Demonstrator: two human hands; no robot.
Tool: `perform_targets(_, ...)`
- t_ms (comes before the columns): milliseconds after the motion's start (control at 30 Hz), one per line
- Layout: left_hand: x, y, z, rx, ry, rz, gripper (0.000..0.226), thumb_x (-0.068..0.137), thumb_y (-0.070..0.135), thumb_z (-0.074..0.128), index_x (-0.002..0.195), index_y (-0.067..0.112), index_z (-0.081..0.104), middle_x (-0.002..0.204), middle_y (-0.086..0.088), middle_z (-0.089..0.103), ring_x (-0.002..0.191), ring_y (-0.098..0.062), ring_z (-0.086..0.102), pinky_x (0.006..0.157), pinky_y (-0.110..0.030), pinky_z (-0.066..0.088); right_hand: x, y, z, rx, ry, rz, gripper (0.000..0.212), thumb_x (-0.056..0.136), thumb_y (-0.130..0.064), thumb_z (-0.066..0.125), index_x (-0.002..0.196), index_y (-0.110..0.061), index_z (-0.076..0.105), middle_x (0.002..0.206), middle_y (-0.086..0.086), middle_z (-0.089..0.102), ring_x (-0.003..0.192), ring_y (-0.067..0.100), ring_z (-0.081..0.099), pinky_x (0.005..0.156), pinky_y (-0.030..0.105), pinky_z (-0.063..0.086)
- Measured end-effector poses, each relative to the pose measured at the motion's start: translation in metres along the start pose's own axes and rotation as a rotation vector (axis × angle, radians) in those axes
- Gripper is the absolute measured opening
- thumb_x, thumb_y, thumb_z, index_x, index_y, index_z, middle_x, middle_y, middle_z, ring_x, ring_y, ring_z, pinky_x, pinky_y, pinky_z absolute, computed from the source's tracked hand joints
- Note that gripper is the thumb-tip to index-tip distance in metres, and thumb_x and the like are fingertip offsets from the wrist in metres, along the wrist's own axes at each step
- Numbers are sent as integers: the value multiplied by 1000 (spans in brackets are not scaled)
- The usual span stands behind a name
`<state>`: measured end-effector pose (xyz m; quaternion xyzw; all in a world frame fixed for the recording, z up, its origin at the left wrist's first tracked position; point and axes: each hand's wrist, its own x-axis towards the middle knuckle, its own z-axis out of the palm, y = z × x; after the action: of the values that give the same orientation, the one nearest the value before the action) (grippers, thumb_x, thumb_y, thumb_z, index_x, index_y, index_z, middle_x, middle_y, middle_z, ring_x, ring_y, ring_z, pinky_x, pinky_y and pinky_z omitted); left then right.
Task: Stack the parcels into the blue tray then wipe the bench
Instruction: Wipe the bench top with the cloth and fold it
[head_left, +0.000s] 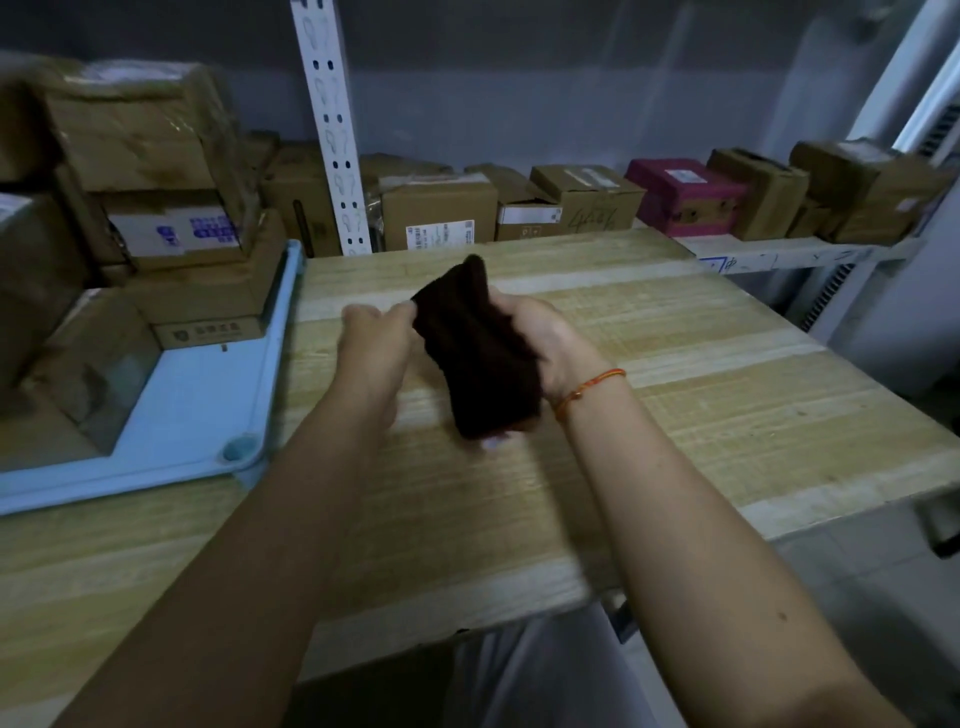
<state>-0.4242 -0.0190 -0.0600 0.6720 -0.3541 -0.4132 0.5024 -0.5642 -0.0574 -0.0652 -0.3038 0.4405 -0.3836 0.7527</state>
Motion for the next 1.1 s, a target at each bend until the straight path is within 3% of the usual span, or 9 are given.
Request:
perform_targets(133,-4,-12,13,-137,-376,-249,23,97,25,57,114,10,58,99,-9,68,82,-20,68,84,-38,56,0,4,-26,-53,18,129,49,102,-45,39,102,-3,64,83,19,72,69,29,71,59,37,59)
perform_targets(300,1,-19,20,-130,-251,-123,21,98,7,52,116,7,62,88,-4,67,64,-12,58,45,-22,46,1,9,-37,40,104,48,38,102,-32,46,98,0,65,80,20,73,65,27,73,60,41,60)
perform_targets(367,1,-12,16,-164,-179,-71,24,99,5,47,117,12,62,96,-3,67,67,-10,59,43,-18,46,-5,6,-35,93,90,-38,28,102,-20,48,92,0,64,74,15,73,62,24,73,58,38,60)
perform_targets(533,-15,12,10,-322,-273,10,40,99,46,47,126,18,54,113,-3,65,104,-20,65,91,-39,55,-17,-2,-7,39,42,-289,21,101,-11,48,107,-1,66,94,19,71,80,27,72,71,39,60)
perform_targets(600,-19,20,10,-277,-417,89,60,86,65,53,124,18,58,113,0,66,110,-17,63,97,-38,51,-21,-3,4,-30,30,-379,26,101,-14,50,119,-1,64,101,19,72,90,29,71,81,42,59)
perform_targets(700,-20,22,9,-106,-527,182,70,73,59,74,129,21,55,118,2,68,109,-15,65,96,-34,51,-25,-2,17,-157,30,-426,37,95,-30,61,121,-3,64,111,18,71,102,30,70,88,42,58)
perform_targets(833,-18,20,10,-162,-424,121,28,98,37,54,115,18,63,108,-1,71,101,-16,67,88,-32,53,-25,3,20,-61,105,-489,35,90,-13,68,121,3,62,109,23,70,95,31,70,77,36,61)
perform_targets(933,-10,26,-2,-353,-340,-28,29,102,34,46,109,14,66,102,-4,74,100,-21,67,91,-40,52,-30,-4,13,35,86,-467,30,93,-15,65,118,2,65,102,17,72,87,26,72,67,33,61)
perform_targets(1100,-6,43,-18,-382,-278,77,26,102,31,46,99,17,67,87,2,76,82,-13,73,63,-28,56,-28,-17,0,-112,152,-546,26,97,-17,60,119,-5,65,114,16,71,106,29,69,90,41,57)
